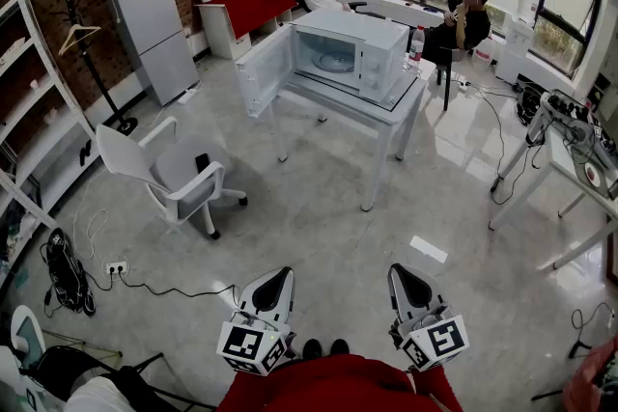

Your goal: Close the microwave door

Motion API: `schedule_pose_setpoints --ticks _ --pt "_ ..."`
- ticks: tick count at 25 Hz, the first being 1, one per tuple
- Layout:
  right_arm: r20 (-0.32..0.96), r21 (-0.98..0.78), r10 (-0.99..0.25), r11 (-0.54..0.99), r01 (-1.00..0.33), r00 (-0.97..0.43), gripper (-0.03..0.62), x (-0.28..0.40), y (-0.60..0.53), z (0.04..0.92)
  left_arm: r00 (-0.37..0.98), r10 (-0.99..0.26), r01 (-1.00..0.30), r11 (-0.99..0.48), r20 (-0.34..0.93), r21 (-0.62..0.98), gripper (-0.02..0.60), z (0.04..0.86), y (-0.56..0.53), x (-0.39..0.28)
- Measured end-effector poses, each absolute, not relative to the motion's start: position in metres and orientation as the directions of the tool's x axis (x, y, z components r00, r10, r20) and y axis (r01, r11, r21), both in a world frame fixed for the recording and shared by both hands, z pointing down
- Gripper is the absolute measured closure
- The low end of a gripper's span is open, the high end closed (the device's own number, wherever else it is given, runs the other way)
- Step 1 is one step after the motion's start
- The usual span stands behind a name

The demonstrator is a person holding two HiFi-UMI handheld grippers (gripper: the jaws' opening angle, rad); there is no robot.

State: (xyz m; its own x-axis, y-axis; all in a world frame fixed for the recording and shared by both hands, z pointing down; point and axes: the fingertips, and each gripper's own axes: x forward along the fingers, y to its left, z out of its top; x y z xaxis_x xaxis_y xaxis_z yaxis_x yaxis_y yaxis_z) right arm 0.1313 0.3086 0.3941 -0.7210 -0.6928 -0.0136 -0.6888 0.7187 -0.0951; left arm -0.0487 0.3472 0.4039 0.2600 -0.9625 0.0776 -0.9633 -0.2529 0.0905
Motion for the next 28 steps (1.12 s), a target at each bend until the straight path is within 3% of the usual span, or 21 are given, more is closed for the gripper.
schedule_pose_setpoints --ticks 28 --pt "0.017 -0.181 -0.681 0.718 -0.673 -0.732 0.58 0.158 0.274 0.41 0.242 -0.964 -0.965 -0.228 0.109 0.126 0.574 0.413 0.306 -0.034"
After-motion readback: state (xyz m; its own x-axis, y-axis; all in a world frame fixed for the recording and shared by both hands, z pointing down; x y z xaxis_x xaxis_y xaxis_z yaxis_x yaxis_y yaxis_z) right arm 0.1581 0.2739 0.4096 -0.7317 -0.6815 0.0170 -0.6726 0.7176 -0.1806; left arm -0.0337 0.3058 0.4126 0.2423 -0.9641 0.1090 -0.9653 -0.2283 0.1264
